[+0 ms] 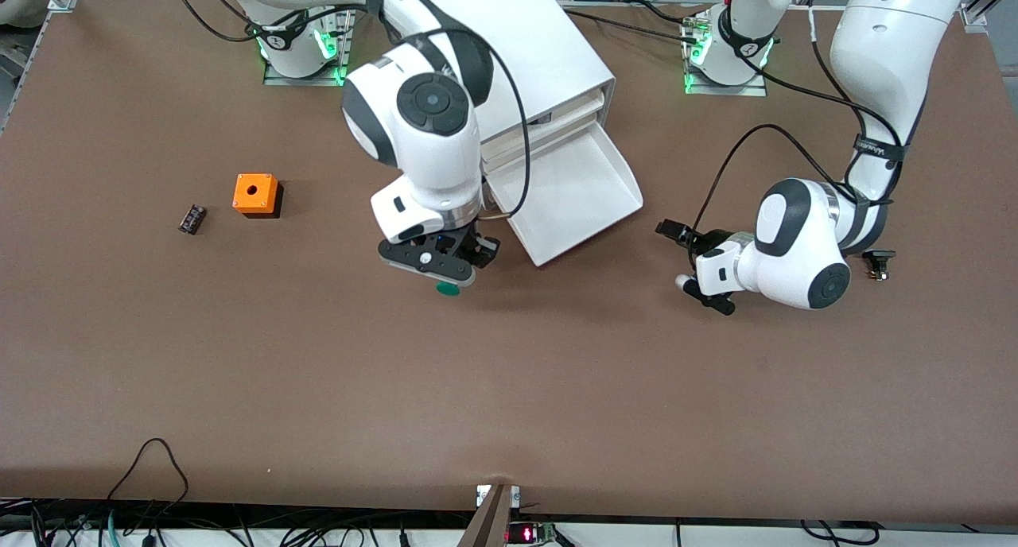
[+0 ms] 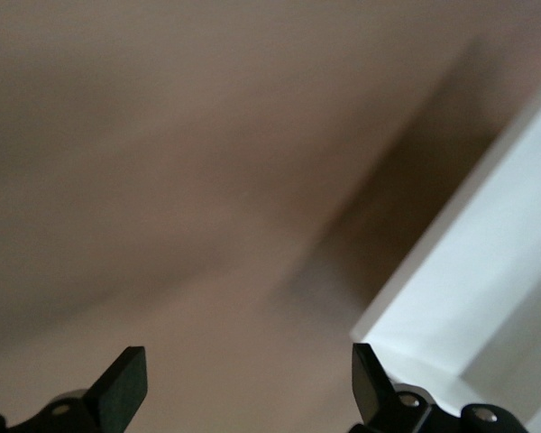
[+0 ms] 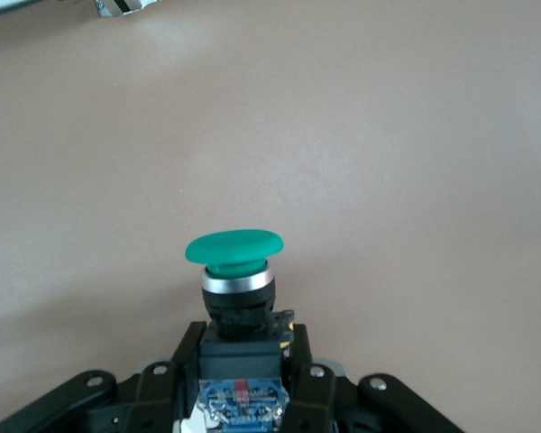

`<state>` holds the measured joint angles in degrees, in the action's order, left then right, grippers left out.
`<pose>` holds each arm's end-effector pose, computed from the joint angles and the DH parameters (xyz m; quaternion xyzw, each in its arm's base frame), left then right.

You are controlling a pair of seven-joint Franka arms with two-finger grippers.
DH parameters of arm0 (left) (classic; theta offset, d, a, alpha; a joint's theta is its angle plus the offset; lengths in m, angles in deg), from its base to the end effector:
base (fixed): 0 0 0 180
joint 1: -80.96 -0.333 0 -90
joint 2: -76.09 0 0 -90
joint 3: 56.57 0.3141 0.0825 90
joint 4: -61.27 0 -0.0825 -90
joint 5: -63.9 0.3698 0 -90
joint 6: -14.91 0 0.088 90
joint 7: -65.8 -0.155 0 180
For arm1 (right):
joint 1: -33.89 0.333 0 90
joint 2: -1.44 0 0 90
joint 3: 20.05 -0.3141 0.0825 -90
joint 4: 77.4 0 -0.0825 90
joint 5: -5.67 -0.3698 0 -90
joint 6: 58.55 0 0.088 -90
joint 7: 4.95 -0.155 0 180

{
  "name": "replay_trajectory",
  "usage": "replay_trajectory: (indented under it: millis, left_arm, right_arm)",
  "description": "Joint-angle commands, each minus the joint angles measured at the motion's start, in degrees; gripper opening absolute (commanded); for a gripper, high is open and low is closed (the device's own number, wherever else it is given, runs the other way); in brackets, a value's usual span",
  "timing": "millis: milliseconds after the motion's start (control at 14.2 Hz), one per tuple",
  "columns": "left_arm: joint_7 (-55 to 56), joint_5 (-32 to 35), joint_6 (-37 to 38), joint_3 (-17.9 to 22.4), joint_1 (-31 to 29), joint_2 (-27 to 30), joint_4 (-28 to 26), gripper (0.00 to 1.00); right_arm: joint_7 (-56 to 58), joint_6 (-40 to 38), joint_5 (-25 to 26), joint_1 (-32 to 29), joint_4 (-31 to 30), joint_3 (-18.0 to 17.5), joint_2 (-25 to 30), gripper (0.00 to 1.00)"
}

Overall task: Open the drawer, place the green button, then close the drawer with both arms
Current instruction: 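Carry the green button to the drawer while the left gripper withdraws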

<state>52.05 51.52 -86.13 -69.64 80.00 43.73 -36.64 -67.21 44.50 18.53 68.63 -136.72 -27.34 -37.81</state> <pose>0.5612 -0.1448 0.2135 0.9415 -0.1673 -0.2425 0.1634 0.5868 0.4532 0.4065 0.9820 -0.1702 0.0807 0.0113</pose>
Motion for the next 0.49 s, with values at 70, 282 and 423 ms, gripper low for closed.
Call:
replay_trajectory:
  millis: [70,282,423]
  left_arm:
    - [13.9,11.23,6.54,0.42,0.35,1.51,6.4,1.0]
    - [15.5,17.28,15.22,0.77,-0.18,1.87,20.16,1.0]
    - [15.5,21.16,17.54,0.86,-0.53,1.87,27.13,1.0]
  right_arm:
    - [-14.95,-1.8,0.68,3.74,1.3,0.17,-0.3,0.0]
    - [-26.03,-0.93,-1.34,6.21,1.3,0.08,-0.65,0.0]
    - [-33.33,1.7,-3.27,7.09,1.3,-0.01,-1.27,0.0]
